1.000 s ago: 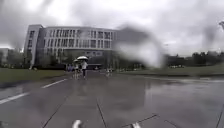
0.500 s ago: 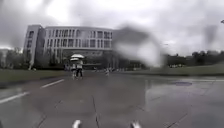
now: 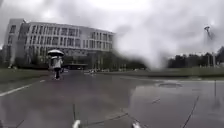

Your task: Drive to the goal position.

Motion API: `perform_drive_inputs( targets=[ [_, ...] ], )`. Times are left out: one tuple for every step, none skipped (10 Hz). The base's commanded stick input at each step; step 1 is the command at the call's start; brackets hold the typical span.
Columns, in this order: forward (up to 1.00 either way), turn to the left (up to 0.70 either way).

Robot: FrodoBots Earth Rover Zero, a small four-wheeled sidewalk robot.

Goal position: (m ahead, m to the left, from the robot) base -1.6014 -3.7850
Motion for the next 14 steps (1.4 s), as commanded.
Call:
perform_drive_inputs(
  targets=[
    [0.70, -0.34],
    [0.70, -0.34],
    [0.70, -0.34],
    [0.70, -0.34],
    [0.70, -0.34],
    [0.70, -0.34],
    [0.70, -0.34],
    [0.70, -0.34],
    [0.70, -0.34],
    [0.70, -0.34],
    [0.70, -0.34],
    [0.70, -0.34],
    [0.70, -0.34],
    [0.70, -0.34]
  ],
)
